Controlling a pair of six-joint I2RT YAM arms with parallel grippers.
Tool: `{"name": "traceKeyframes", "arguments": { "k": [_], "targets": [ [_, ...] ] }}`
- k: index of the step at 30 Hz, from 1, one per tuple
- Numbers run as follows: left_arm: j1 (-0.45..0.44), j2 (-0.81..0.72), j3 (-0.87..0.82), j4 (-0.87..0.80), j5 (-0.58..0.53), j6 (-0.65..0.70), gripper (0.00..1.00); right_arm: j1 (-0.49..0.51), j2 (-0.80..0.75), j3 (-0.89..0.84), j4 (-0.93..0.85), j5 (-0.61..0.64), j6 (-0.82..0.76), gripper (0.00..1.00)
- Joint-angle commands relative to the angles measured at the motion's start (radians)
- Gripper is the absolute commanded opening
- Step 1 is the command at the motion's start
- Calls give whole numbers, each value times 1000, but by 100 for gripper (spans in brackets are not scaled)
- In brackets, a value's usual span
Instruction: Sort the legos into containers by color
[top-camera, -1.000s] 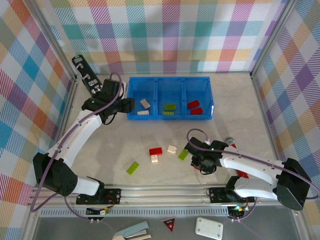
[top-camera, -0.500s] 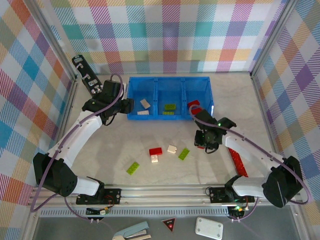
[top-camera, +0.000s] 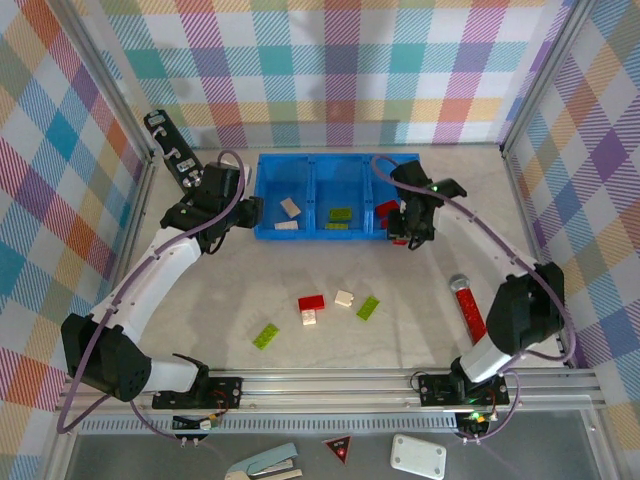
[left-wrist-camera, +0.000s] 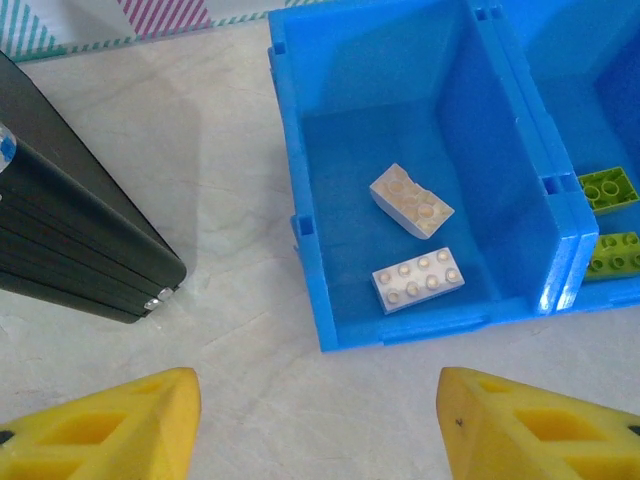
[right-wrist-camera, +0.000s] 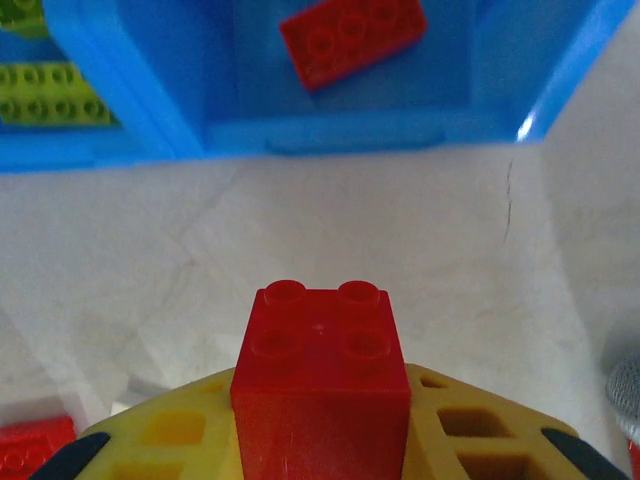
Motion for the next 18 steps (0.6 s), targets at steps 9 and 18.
{"name": "traceKeyframes", "arguments": {
  "k": [9, 18],
  "targets": [
    [13, 12, -14, 30, -1, 22, 64, -97, 279, 306, -42, -15, -178, 0],
    [13, 7, -38, 55, 5, 34, 64, -138, 480, 501, -53, 69, -235, 1]
  ]
}}
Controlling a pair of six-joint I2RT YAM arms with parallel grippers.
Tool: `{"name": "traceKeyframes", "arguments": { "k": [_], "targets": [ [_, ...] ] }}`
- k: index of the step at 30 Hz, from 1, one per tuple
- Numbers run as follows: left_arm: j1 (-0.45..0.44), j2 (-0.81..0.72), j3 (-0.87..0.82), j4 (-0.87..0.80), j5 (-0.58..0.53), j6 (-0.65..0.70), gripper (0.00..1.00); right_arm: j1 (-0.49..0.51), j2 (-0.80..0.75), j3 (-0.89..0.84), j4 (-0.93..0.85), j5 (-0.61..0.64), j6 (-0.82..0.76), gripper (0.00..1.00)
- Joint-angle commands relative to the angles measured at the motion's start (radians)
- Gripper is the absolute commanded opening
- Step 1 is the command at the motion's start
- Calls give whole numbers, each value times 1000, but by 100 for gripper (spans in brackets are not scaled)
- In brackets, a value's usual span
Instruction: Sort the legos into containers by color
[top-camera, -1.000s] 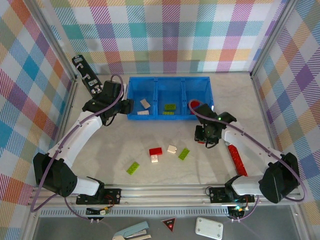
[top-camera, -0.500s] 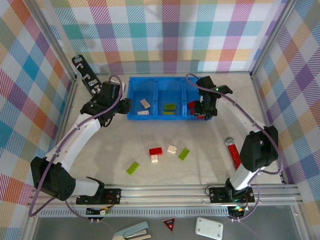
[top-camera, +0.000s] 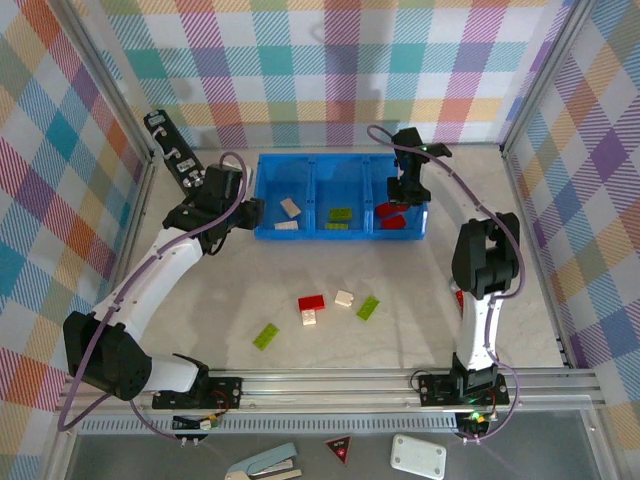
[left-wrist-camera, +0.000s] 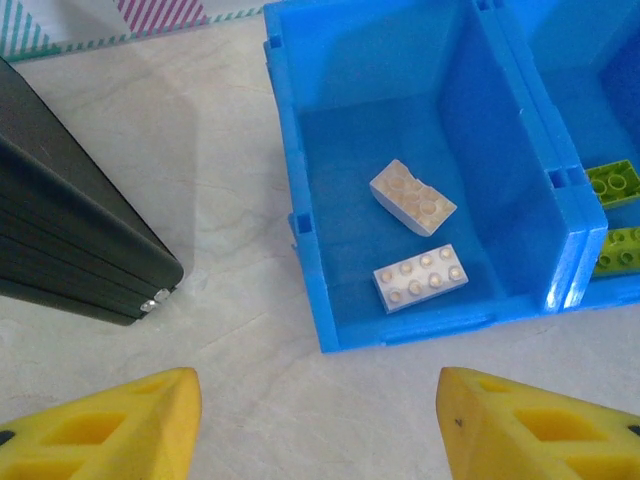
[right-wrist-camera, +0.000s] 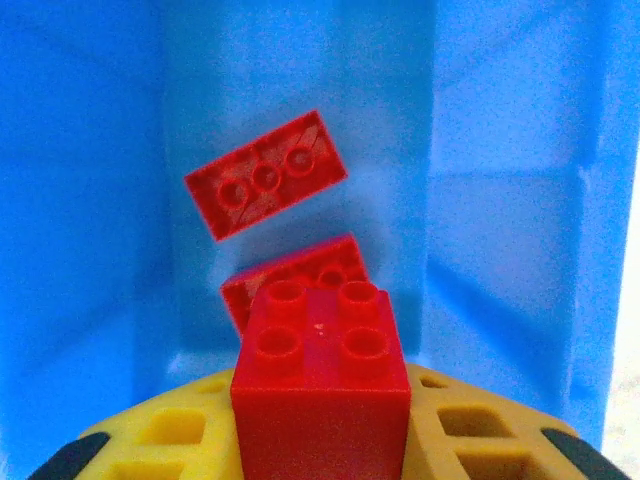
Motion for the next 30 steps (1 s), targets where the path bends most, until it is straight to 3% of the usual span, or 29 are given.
{"name": "traceKeyframes", "arguments": {
  "k": [1, 16, 26, 30],
  "targets": [
    [13, 4, -14, 24, 4, 21, 64, -18, 59, 71, -23, 34, -49, 1],
    [13, 51, 2, 16, 27, 18, 62, -47, 267, 269, -22, 108, -105, 5],
    [13, 53, 10, 11, 43, 17, 62, -47, 300, 253, -8, 169, -134, 9],
    [13, 47, 9, 11, 49, 17, 61, -47, 299, 256, -13, 165, -135, 16]
  ]
}}
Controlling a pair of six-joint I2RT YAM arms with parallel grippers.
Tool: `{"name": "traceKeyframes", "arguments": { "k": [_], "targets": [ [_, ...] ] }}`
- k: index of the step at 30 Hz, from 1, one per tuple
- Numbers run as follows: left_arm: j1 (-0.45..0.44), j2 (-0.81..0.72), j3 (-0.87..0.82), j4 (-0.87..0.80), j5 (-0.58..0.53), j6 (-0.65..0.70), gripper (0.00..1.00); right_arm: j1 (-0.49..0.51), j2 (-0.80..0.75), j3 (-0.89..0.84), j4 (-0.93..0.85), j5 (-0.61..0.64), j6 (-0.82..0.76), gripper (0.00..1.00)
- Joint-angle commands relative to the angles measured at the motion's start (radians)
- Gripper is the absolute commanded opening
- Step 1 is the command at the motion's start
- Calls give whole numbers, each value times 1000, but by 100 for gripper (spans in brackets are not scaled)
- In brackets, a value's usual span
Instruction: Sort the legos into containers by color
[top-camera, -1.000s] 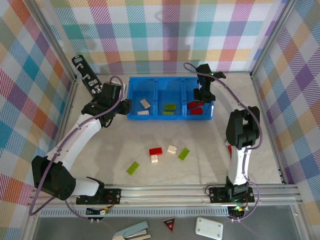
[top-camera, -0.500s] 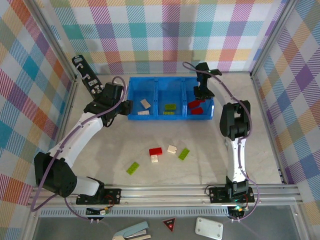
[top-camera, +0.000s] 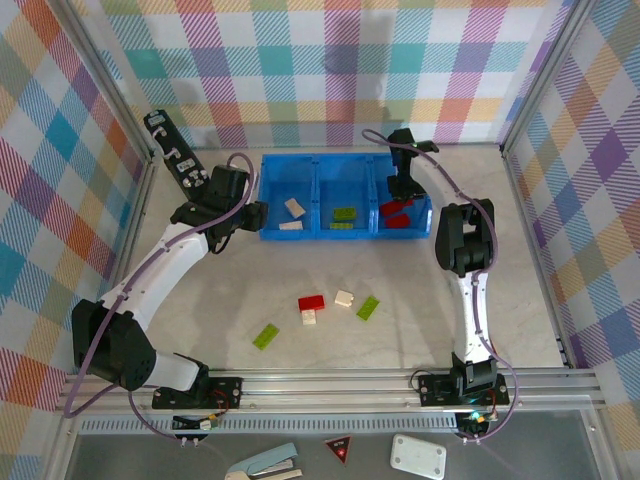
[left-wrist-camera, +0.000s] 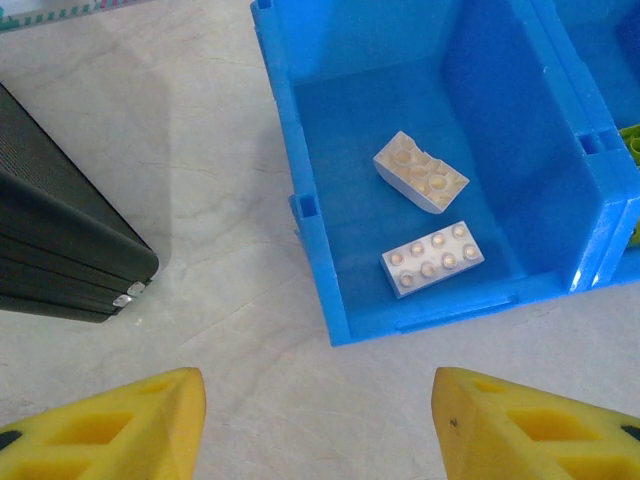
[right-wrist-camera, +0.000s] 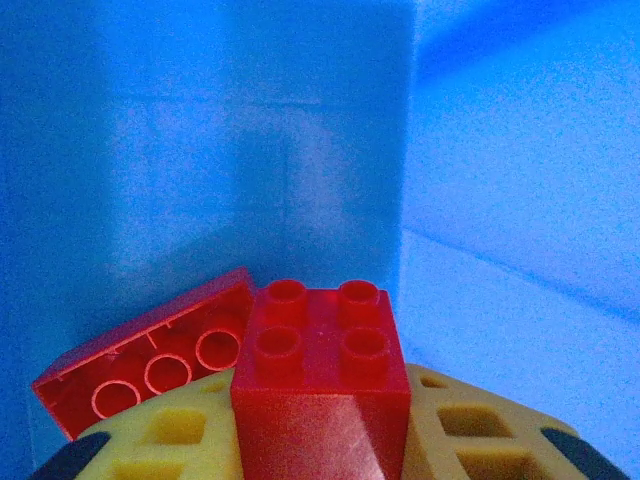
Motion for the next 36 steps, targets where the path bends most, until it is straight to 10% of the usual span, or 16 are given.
{"name": "traceKeyframes", "arguments": {
  "k": [1, 14, 36],
  "targets": [
    [13, -8, 11, 6, 21, 5, 61, -9, 9, 12, -17, 29, -18, 18],
    [13, -20, 14, 2, 39, -4, 61, -6, -92, 41, -76, 14, -15, 51],
    [8, 4, 148, -113, 174, -96, 61, 34, -461, -282, -53, -165, 105, 54]
  ]
}}
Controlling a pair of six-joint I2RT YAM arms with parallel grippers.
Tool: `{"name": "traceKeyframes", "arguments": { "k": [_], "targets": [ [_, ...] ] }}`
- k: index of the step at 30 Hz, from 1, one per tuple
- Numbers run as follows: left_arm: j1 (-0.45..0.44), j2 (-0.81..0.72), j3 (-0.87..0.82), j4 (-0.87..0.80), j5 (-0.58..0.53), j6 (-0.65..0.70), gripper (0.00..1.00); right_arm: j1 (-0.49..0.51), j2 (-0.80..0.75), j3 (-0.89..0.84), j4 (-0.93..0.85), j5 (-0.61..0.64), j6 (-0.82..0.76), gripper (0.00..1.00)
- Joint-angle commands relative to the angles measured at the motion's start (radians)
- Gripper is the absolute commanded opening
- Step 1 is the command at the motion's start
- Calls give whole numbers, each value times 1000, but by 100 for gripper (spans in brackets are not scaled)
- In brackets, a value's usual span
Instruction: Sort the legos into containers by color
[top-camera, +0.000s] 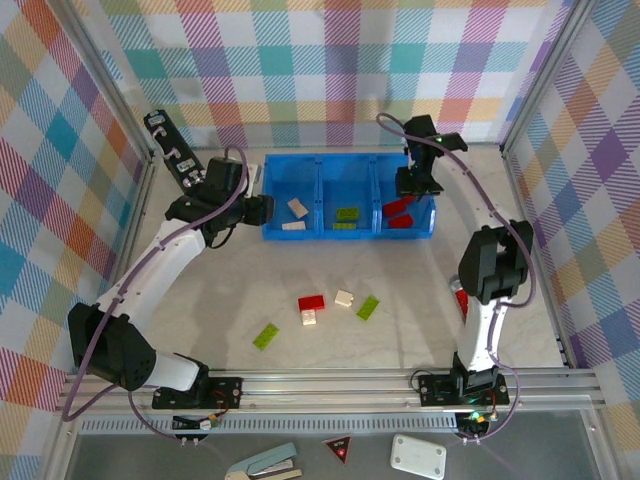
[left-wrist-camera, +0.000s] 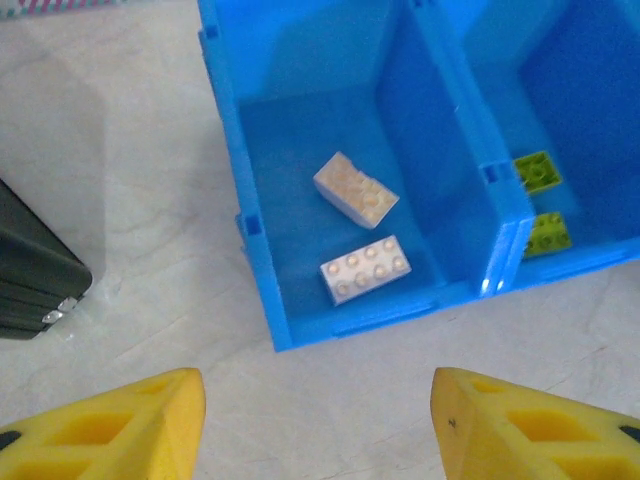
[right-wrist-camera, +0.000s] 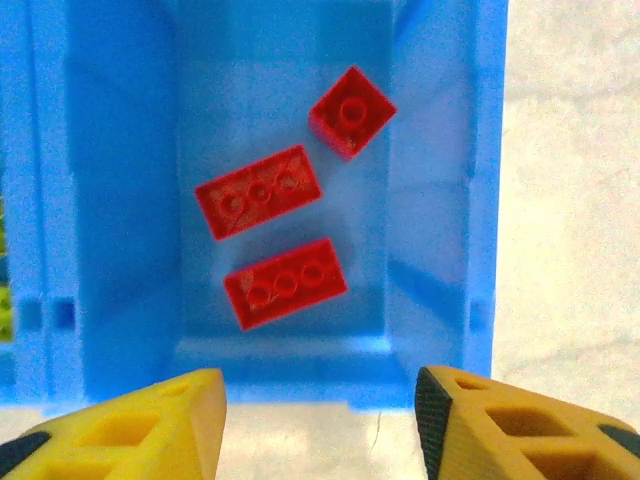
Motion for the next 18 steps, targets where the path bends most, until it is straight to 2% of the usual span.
{"name": "traceKeyframes", "arguments": {
  "k": [1, 7, 18],
  "targets": [
    [6, 15, 70, -74, 49, -40, 61, 10, -89, -86, 18, -73, 53, 54],
    [-26, 52, 113, -146, 83, -85, 61, 13, -213, -245, 38, -122, 86, 54],
    [-166, 77, 25, -197, 19, -251, 64, 15, -394, -500, 102, -224, 164, 54]
  ]
}}
